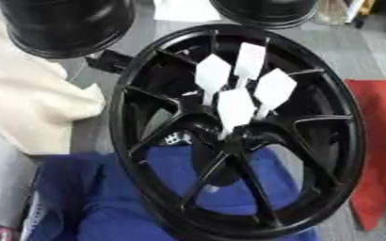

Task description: Pull the pin out of the wheel hub.

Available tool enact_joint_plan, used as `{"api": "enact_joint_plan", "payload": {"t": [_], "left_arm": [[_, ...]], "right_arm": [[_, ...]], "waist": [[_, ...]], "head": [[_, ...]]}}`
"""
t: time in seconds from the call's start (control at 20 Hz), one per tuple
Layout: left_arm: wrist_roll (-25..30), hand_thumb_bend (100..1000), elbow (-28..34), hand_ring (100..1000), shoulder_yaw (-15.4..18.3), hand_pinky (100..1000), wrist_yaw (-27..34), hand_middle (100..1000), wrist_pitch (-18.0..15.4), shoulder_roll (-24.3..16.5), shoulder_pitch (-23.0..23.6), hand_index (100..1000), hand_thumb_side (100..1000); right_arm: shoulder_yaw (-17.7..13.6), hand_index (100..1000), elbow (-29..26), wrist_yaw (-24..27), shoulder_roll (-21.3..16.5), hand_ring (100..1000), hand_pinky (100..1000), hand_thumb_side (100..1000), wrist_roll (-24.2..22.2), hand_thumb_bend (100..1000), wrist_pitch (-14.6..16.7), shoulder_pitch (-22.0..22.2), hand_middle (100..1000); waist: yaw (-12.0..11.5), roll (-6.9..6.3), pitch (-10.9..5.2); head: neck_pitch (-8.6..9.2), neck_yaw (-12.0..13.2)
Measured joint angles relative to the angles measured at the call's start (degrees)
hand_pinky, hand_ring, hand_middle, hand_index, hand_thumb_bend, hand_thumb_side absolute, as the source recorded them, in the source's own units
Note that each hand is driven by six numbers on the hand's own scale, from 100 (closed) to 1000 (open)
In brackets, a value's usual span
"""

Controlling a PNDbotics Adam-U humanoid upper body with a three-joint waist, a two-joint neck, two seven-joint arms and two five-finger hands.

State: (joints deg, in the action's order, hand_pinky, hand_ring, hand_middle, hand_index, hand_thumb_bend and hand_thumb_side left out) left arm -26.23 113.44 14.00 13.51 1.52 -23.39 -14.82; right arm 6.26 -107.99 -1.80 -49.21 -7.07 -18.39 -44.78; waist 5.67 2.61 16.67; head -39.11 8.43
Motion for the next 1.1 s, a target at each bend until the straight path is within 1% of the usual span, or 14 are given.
{"api": "enact_joint_plan", "payload": {"t": [0.05,0.2,0.35,0.45,0.5,0.55,0.65,0.85,1.1], "left_arm": [[0.0,100,0.0,760,0.0,737,-0.1,668,0.0,-0.2,0.1,788,734],[0.2,100,0.0,760,0.0,736,-0.4,667,0.2,-0.7,0.3,788,735],[0.3,100,0.0,760,0.0,736,-0.5,667,0.3,-0.9,0.7,788,737],[0.3,100,0.0,760,0.0,736,-0.5,667,0.3,-0.9,0.9,788,737],[0.3,100,0.0,760,0.0,736,-0.5,667,0.3,-0.9,1.1,788,737],[0.3,100,0.0,760,0.0,736,-0.6,667,0.4,-0.9,1.2,788,738],[0.3,100,0.0,760,0.0,736,-0.7,667,0.4,-0.9,1.3,787,738],[0.3,100,0.0,761,0.0,737,-0.8,668,0.4,-0.9,1.3,788,738],[0.3,100,0.0,761,0.0,737,-0.8,667,0.4,-0.9,1.3,787,737]], "right_arm": [[0.6,788,0.0,-1.0,-1.3,695,783,785,-4.6,100,0.2,-0.9,715],[2.6,804,-0.3,-3.3,-4.5,718,795,781,-18.5,100,0.9,-3.3,727],[4.5,818,-0.6,-4.9,-6.1,738,806,783,-31.4,100,1.1,-5.6,738],[5.4,822,-0.8,-5.8,-6.6,744,809,785,-37.7,100,1.0,-7.1,742],[5.7,824,-0.9,-6.2,-6.7,746,810,785,-39.9,100,1.0,-7.8,744],[6.1,825,-1.0,-6.6,-6.7,748,812,784,-41.4,100,1.1,-8.5,745],[6.9,829,-1.0,-7.2,-6.7,752,814,784,-43.0,100,1.2,-9.9,747],[9.3,831,-0.9,-8.6,-6.4,755,815,771,-43.9,100,1.7,-13.4,750],[13.1,832,1.2,-9.7,-2.9,758,816,752,-44.2,100,2.0,-20.0,751]], "waist": [[0.0,0.18,0.02],[0.0,0.78,0.18],[0.0,1.39,0.27],[0.1,1.78,0.27],[0.2,1.93,0.27],[0.2,2.03,0.27],[0.3,2.14,0.27],[0.7,2.15,0.28],[1.0,1.99,0.5]], "head": [[0.0,0.0],[0.0,0.2],[0.0,0.5],[0.0,0.8],[0.0,0.9],[0.0,1.0],[0.01,1.1],[0.02,0.8],[0.03,-0.4]]}}
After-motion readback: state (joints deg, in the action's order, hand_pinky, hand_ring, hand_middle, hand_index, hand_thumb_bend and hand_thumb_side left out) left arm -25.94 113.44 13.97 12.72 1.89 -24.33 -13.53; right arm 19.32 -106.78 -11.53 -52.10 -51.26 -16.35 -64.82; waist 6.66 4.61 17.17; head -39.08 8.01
